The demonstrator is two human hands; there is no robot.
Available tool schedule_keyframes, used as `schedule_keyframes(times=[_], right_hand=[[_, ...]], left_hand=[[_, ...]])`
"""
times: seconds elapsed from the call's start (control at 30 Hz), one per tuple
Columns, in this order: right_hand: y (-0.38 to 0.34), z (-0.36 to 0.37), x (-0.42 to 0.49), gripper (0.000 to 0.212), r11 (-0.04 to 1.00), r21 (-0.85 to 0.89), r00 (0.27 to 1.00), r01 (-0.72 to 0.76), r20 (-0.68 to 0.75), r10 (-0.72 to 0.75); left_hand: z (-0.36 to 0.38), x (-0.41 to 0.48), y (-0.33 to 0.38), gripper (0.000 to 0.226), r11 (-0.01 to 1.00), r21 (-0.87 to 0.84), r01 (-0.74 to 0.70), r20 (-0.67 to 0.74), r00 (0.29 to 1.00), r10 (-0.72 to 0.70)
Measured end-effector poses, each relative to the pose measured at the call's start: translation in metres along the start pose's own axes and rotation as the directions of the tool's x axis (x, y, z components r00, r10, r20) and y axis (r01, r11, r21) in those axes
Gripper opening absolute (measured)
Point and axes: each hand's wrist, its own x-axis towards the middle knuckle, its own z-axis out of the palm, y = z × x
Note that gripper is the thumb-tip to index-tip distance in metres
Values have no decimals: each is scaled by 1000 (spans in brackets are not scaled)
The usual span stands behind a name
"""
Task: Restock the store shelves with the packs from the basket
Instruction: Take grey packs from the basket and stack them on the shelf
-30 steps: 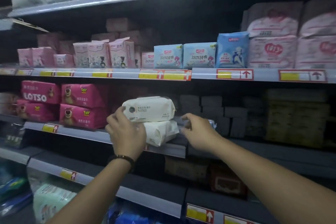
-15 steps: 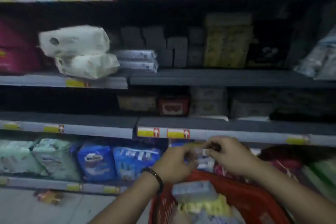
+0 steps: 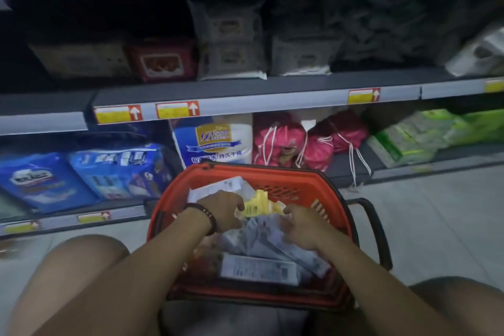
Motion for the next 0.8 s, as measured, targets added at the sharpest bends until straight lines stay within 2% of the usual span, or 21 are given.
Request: schedule_keyframes(times=[0.07, 0.17, 0.27, 0.33, 0.4, 0.5, 0.57, 0.6, 0.63, 0.7, 0.73, 0.8], right_hand=[[11, 9, 6, 88, 997, -59, 995, -40, 91, 45], [26, 10, 12, 121, 995, -20, 978, -94, 184, 96], [41, 15, 18, 113, 991, -1, 961, -136, 242, 132], [48, 21, 23, 107, 991, -9, 964, -131, 231, 129], [51, 25, 26, 110, 995, 15, 977, -95, 194, 90], [34, 15, 22, 102, 994, -78, 997, 73, 23, -71], [19, 4, 17, 89, 982, -75, 974, 176, -130, -184], [12, -2, 14, 85, 977, -23, 961, 212, -177, -212], [7, -5, 12, 84, 972, 27, 954, 232, -204, -222], [-2, -12, 7, 91, 960, 74, 935, 270, -258, -243], [-5, -13, 5, 95, 956, 82, 927, 281, -279, -249], [-11, -12, 3, 98, 944, 106, 914, 313, -304, -269]], left_hand=[[6, 6, 5, 54, 1000, -8, -13, 37, 999, 14], [13, 10, 11, 51, 999, -3, -44, 44, 998, 44], [17, 10, 13, 44, 997, -17, -70, 23, 997, 71], [18, 9, 10, 46, 997, -23, -69, 16, 997, 69], [18, 6, 7, 54, 998, -37, -45, 35, 998, 46], [14, 0, 7, 51, 994, -111, -3, 53, 999, 8], [7, -8, 13, 49, 971, -239, 16, 23, 1000, -11], [2, -13, 19, 53, 929, -368, 40, 23, 999, -34], [-1, -18, 25, 57, 832, -549, 84, 53, 996, -65], [-9, -27, 36, 58, 519, -843, 142, 122, 990, -73], [-11, -28, 40, 50, 416, -901, 127, 112, 992, -59], [-10, -29, 42, 32, 346, -937, 44, 16, 996, -83]])
